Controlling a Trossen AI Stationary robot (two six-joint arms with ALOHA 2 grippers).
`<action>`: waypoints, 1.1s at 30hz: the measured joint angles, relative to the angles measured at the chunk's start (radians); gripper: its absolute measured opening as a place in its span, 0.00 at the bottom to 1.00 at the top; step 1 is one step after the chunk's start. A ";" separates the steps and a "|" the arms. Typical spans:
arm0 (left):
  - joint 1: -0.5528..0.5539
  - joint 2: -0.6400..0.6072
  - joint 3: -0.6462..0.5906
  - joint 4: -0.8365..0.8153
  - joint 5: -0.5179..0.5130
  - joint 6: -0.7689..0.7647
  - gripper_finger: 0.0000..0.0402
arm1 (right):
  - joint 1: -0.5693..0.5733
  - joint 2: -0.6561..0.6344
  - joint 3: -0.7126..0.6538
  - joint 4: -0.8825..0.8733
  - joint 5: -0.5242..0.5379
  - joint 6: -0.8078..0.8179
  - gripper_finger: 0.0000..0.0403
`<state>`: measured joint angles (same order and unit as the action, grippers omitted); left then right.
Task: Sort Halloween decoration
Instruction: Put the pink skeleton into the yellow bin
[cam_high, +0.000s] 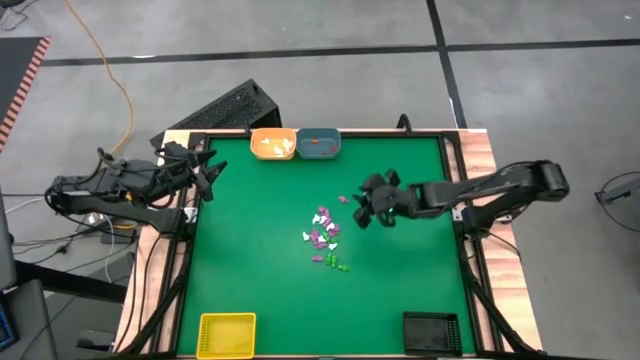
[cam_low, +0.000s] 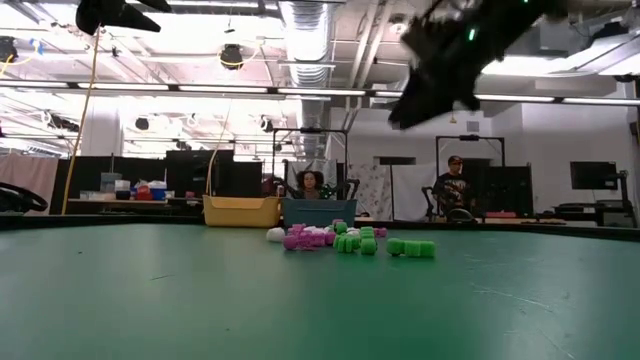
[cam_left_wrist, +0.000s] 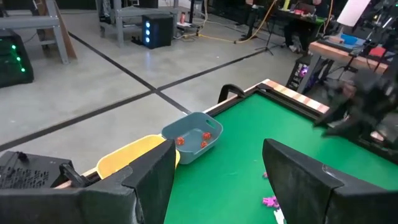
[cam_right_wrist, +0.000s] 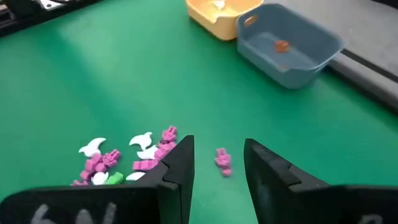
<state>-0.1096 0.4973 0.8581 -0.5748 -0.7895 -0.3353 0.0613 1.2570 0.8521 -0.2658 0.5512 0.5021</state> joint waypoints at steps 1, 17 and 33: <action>0.000 0.000 0.000 -0.003 0.000 -0.005 0.58 | 0.001 0.024 -0.025 0.051 0.000 0.004 0.33; 0.000 0.087 0.000 -0.019 0.008 -0.071 0.58 | -0.048 0.404 -0.072 0.426 -0.025 -0.060 0.33; 0.000 0.161 0.000 -0.015 0.018 -0.108 0.58 | -0.229 0.419 -0.072 0.394 -0.341 -0.307 0.33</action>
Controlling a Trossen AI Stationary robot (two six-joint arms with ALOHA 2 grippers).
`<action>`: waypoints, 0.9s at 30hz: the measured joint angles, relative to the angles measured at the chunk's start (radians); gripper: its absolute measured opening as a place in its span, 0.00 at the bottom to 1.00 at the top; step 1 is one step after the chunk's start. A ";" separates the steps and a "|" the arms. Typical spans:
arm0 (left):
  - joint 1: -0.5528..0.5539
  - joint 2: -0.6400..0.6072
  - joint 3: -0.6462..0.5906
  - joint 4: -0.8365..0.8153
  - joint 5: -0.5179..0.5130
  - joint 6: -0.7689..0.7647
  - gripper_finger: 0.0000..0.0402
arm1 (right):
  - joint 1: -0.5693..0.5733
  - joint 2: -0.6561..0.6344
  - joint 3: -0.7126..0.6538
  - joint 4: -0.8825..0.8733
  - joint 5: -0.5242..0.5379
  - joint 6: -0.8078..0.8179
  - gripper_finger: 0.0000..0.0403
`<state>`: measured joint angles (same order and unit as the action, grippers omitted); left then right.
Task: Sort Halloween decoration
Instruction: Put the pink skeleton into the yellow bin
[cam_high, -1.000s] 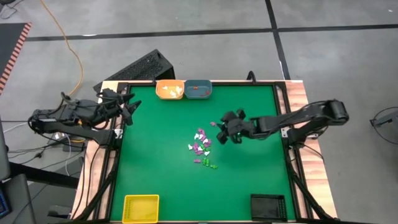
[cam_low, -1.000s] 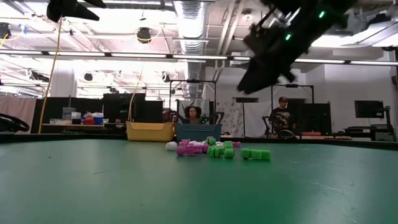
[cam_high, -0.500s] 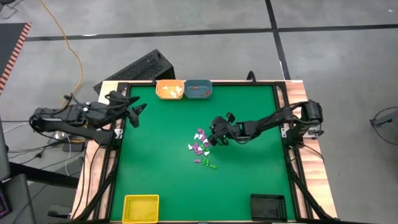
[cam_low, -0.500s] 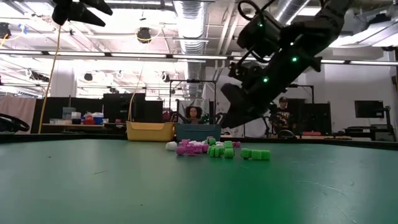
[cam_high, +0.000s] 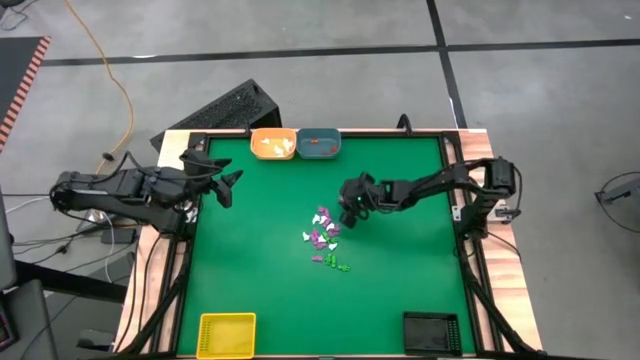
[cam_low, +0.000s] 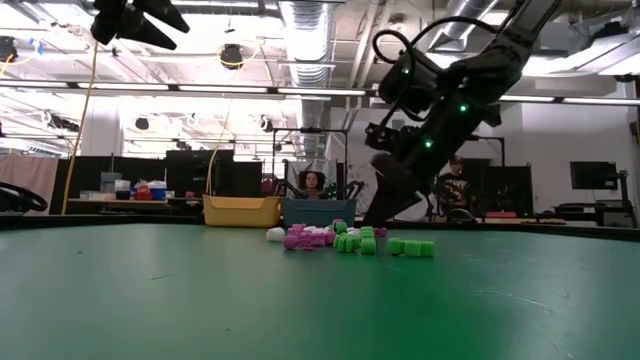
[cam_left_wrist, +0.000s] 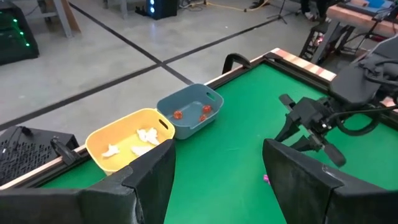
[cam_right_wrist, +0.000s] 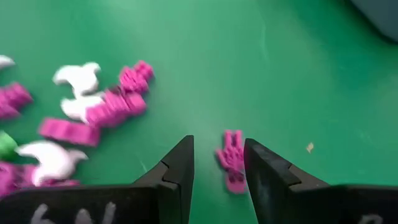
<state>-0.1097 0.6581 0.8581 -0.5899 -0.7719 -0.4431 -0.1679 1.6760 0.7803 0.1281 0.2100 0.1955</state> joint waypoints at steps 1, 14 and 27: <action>0.000 0.004 0.000 0.001 -0.001 0.000 0.58 | -0.008 0.000 0.000 -0.008 0.000 -0.012 0.33; 0.000 0.005 0.000 0.001 -0.046 -0.004 0.58 | -0.041 0.042 0.001 -0.023 -0.066 -0.092 0.33; 0.000 0.005 0.000 0.002 -0.055 -0.014 0.58 | -0.007 0.077 0.003 -0.039 -0.033 -0.017 0.16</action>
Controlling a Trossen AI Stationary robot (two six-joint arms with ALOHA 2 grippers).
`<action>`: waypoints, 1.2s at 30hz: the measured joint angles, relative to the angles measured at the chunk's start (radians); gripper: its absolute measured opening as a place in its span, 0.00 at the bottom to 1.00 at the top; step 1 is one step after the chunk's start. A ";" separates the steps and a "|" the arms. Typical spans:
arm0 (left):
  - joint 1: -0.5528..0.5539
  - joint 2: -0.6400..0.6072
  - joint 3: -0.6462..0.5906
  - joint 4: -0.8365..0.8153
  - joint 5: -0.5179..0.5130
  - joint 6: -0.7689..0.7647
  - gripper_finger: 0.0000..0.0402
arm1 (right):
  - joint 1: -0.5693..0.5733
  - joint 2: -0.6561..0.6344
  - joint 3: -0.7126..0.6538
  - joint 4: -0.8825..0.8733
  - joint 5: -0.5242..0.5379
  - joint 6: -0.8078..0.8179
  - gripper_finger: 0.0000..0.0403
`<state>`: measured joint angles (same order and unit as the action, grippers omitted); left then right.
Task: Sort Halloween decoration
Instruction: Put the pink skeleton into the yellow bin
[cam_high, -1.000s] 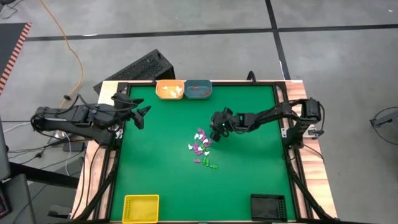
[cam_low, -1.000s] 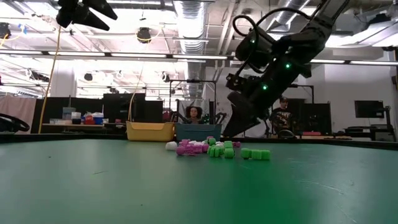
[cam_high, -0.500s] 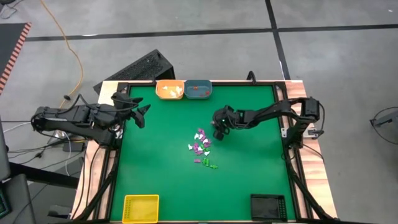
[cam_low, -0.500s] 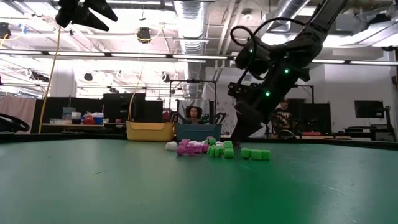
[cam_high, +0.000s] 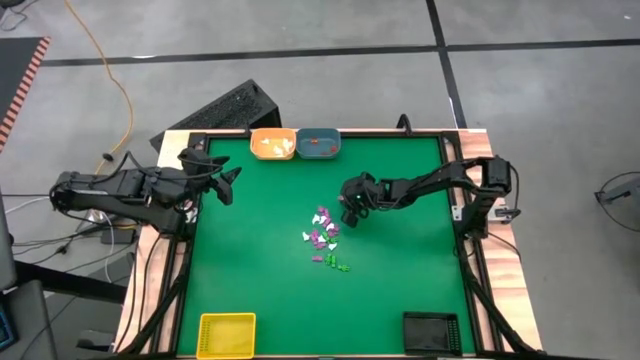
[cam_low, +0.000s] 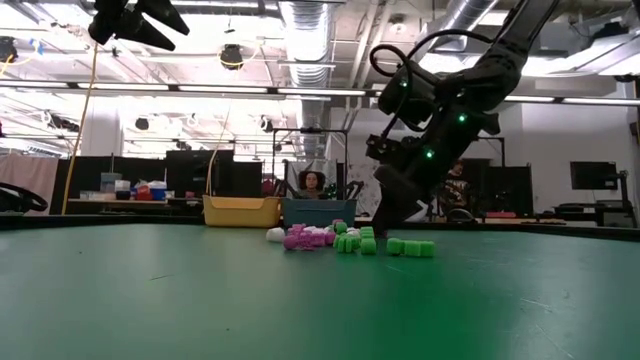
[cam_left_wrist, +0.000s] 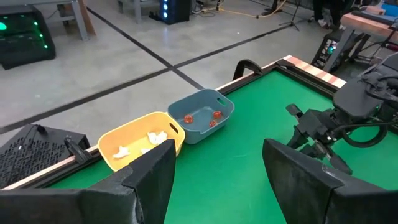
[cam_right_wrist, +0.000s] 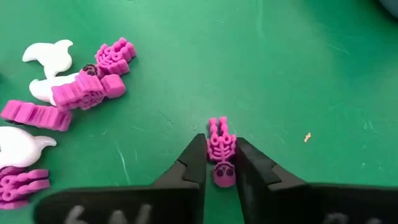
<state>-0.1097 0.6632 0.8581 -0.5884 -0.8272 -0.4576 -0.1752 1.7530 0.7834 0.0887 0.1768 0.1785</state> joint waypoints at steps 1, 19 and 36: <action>0.000 0.000 0.000 0.000 0.000 0.000 0.58 | 0.000 -0.008 0.000 -0.004 0.001 0.005 0.13; 0.000 0.000 0.000 0.000 0.000 0.000 0.58 | 0.069 -0.152 0.179 -0.123 0.002 0.023 0.02; 0.000 -0.031 0.000 0.003 0.194 0.007 0.58 | 0.308 0.210 0.680 -0.117 0.027 0.014 0.01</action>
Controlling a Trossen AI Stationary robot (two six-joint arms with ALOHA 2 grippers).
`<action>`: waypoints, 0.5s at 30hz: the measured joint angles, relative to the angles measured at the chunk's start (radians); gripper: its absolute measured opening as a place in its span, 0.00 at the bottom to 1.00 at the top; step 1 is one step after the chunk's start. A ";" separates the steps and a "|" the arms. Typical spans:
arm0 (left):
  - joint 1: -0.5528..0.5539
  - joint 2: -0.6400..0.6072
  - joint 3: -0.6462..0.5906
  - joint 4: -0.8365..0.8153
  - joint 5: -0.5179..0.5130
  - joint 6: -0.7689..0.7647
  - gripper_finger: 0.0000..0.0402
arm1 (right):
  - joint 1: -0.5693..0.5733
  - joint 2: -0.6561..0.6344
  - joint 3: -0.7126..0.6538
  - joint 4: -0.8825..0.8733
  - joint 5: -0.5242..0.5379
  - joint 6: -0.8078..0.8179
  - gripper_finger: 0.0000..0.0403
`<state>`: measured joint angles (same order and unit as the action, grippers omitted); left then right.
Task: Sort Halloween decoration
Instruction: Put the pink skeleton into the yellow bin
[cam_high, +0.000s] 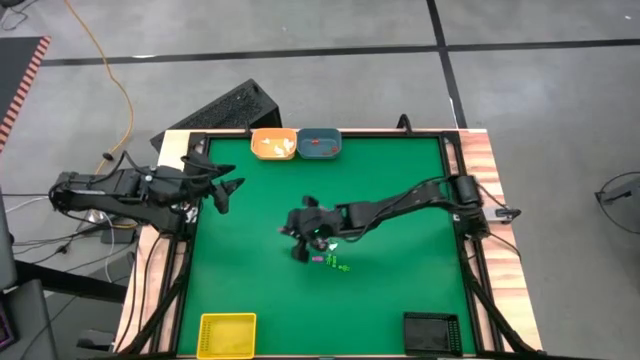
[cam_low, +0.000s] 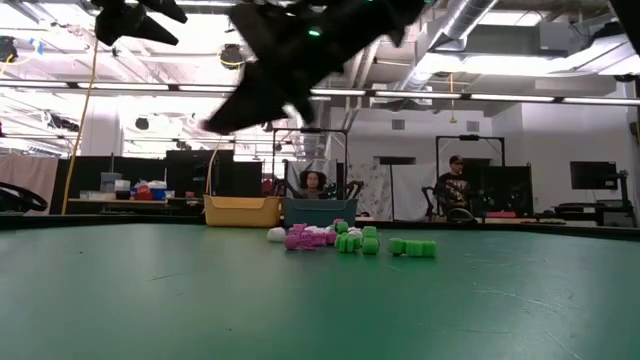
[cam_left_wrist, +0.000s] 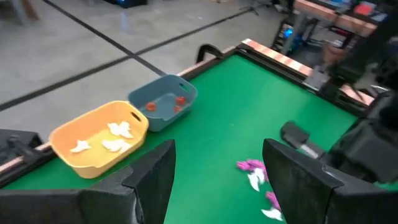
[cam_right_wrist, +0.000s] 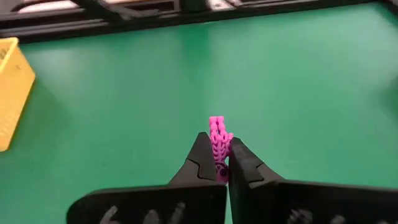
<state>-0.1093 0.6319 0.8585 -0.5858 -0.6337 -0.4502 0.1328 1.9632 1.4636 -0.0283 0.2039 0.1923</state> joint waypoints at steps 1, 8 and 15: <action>0.000 -0.003 0.000 0.001 0.012 0.000 0.58 | 0.009 0.031 0.041 -0.004 -0.008 -0.011 0.01; 0.000 -0.055 0.000 0.001 0.149 -0.005 0.58 | 0.051 0.223 0.331 -0.094 -0.074 -0.096 0.01; 0.000 -0.123 0.000 0.010 0.184 -0.046 0.58 | 0.056 0.369 0.571 -0.108 -0.187 -0.152 0.01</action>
<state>-0.1093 0.5087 0.8585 -0.5753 -0.4500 -0.4958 0.1887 2.3318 2.0346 -0.1358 0.0171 0.0402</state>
